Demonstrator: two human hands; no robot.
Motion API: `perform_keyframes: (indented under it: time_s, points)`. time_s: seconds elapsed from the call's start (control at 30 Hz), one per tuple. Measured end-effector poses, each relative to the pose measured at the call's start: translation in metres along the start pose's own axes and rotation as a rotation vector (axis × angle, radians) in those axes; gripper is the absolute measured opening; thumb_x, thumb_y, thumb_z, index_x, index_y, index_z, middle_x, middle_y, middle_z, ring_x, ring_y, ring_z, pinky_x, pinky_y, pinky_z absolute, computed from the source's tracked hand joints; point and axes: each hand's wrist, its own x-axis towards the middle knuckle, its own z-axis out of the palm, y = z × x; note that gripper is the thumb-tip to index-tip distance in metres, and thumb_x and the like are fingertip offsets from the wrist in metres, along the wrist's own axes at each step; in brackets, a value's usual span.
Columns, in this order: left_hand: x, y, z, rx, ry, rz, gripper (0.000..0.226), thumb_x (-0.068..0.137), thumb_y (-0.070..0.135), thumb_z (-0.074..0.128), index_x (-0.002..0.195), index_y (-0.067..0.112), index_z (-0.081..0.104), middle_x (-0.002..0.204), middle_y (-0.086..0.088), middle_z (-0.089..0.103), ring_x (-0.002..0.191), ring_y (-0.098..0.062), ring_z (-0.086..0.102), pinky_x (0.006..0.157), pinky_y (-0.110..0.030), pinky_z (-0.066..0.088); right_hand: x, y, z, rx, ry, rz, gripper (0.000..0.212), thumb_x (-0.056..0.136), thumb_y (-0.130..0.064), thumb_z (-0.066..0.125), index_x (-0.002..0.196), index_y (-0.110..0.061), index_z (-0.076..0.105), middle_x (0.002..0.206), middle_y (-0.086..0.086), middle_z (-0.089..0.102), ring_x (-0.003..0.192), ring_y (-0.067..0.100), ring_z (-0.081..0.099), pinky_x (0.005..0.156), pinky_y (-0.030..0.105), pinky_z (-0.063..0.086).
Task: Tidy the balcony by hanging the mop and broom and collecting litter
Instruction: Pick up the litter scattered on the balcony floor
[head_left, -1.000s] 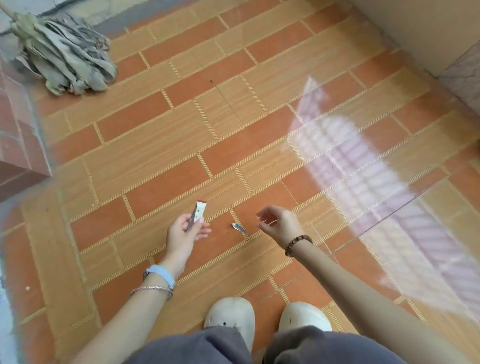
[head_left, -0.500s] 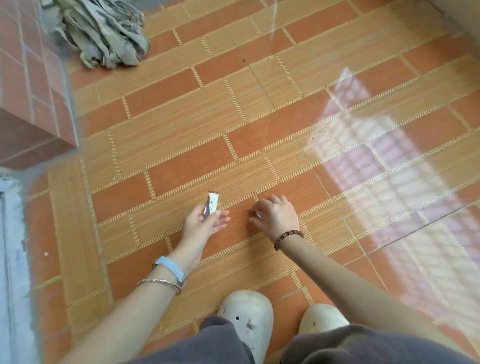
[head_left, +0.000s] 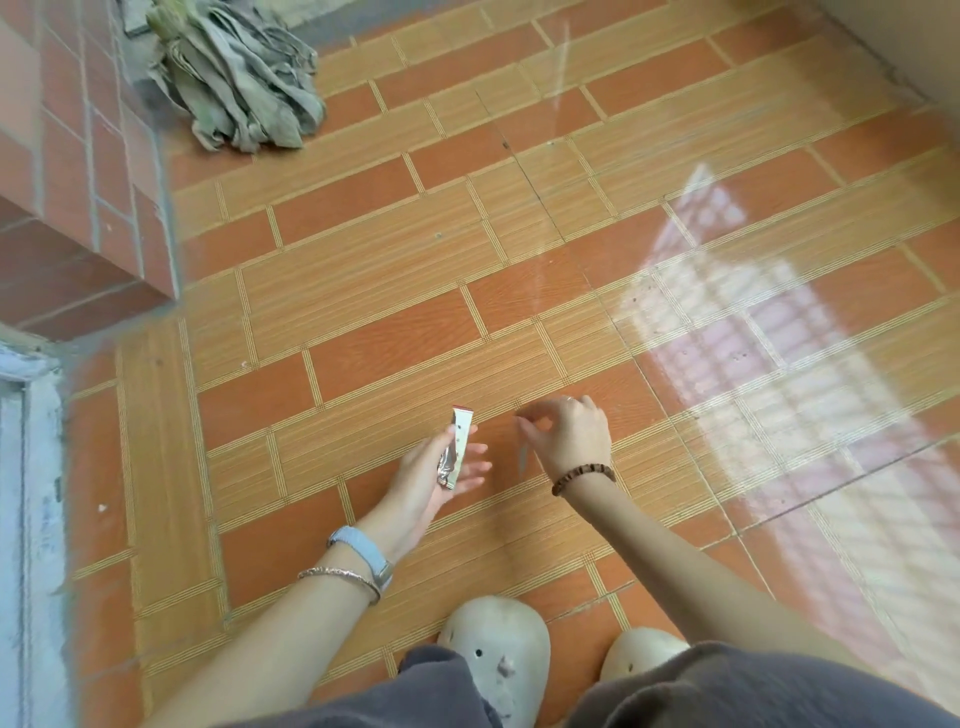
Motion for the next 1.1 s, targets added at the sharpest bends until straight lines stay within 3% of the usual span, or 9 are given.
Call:
perform_keyframes:
  time_s: [0.1, 0.2, 0.27, 0.4, 0.57, 0.8, 0.97, 1.1]
  points:
    - [0.002, 0.003, 0.017, 0.041, -0.039, -0.034, 0.043, 0.101, 0.039, 0.032, 0.115, 0.015, 0.065, 0.106, -0.015, 0.073, 0.095, -0.027, 0.070, 0.087, -0.042, 0.054, 0.001, -0.013, -0.026, 0.426, -0.029, 0.070, 0.010, 0.077, -0.034, 0.078, 0.081, -0.025, 0.077, 0.075, -0.016, 0.073, 0.069, -0.005, 0.066, 0.068, 0.014, 0.056]
    - [0.003, 0.005, 0.040, 0.066, -0.064, -0.031, 0.044, 0.102, 0.036, 0.030, 0.112, 0.013, 0.066, 0.106, -0.017, 0.072, 0.091, -0.027, 0.071, 0.079, -0.039, 0.057, -0.004, -0.018, -0.044, 0.495, -0.027, -0.025, 0.006, 0.075, -0.033, 0.079, 0.076, -0.029, 0.075, 0.069, -0.022, 0.068, 0.068, -0.009, 0.064, 0.058, 0.005, 0.046]
    - [0.002, 0.005, 0.056, 0.097, -0.078, -0.017, 0.043, 0.102, 0.034, 0.030, 0.110, 0.011, 0.065, 0.103, -0.016, 0.073, 0.083, -0.024, 0.071, 0.075, -0.036, 0.058, -0.007, -0.016, -0.049, 0.421, -0.034, -0.078, 0.004, 0.077, -0.035, 0.077, 0.078, -0.032, 0.074, 0.077, -0.019, 0.069, 0.078, -0.003, 0.062, 0.065, 0.011, 0.045]
    - [0.000, 0.002, 0.077, 0.116, -0.096, -0.003, 0.045, 0.103, 0.033, 0.027, 0.104, 0.012, 0.066, 0.093, -0.011, 0.073, 0.077, -0.022, 0.069, 0.085, -0.042, 0.052, -0.009, -0.004, -0.052, 0.173, 0.044, -0.167, 0.009, 0.078, -0.038, 0.075, 0.082, -0.031, 0.076, 0.096, -0.011, 0.064, 0.092, 0.013, 0.047, 0.078, 0.025, 0.042]
    - [-0.002, 0.001, 0.083, 0.118, -0.127, -0.012, 0.045, 0.103, 0.031, 0.024, 0.111, 0.008, 0.063, 0.100, -0.015, 0.071, 0.083, -0.024, 0.066, 0.083, -0.039, 0.049, -0.013, 0.010, -0.053, 0.044, 0.123, -0.213, 0.009, 0.079, -0.037, 0.074, 0.082, -0.030, 0.076, 0.108, -0.008, 0.064, 0.094, 0.014, 0.047, 0.082, 0.030, 0.046]
    - [-0.002, 0.000, 0.086, 0.166, -0.161, -0.013, 0.046, 0.104, 0.031, 0.023, 0.116, 0.009, 0.061, 0.103, -0.015, 0.071, 0.086, -0.024, 0.065, 0.079, -0.036, 0.047, -0.017, 0.017, -0.051, 0.033, 0.058, -0.209, 0.014, 0.082, -0.039, 0.071, 0.092, -0.030, 0.074, 0.115, -0.009, 0.063, 0.100, 0.015, 0.050, 0.088, 0.031, 0.047]
    - [0.005, 0.003, 0.091, 0.172, -0.175, -0.017, 0.046, 0.103, 0.031, 0.023, 0.116, 0.012, 0.063, 0.107, -0.014, 0.072, 0.087, -0.024, 0.064, 0.074, -0.032, 0.046, -0.012, 0.020, -0.056, 0.439, 0.015, -0.002, 0.025, 0.091, -0.035, 0.061, 0.113, -0.024, 0.067, 0.110, -0.007, 0.067, 0.100, 0.007, 0.061, 0.088, 0.028, 0.052]
    - [0.016, 0.007, 0.104, 0.281, -0.219, -0.021, 0.041, 0.103, 0.033, 0.029, 0.113, 0.015, 0.065, 0.103, -0.009, 0.074, 0.078, -0.017, 0.068, 0.071, -0.030, 0.047, -0.006, 0.035, -0.074, 0.903, -0.047, 0.289, 0.029, 0.099, -0.024, 0.049, 0.120, -0.008, 0.061, 0.112, 0.011, 0.069, 0.090, 0.012, 0.069, 0.077, 0.023, 0.058]
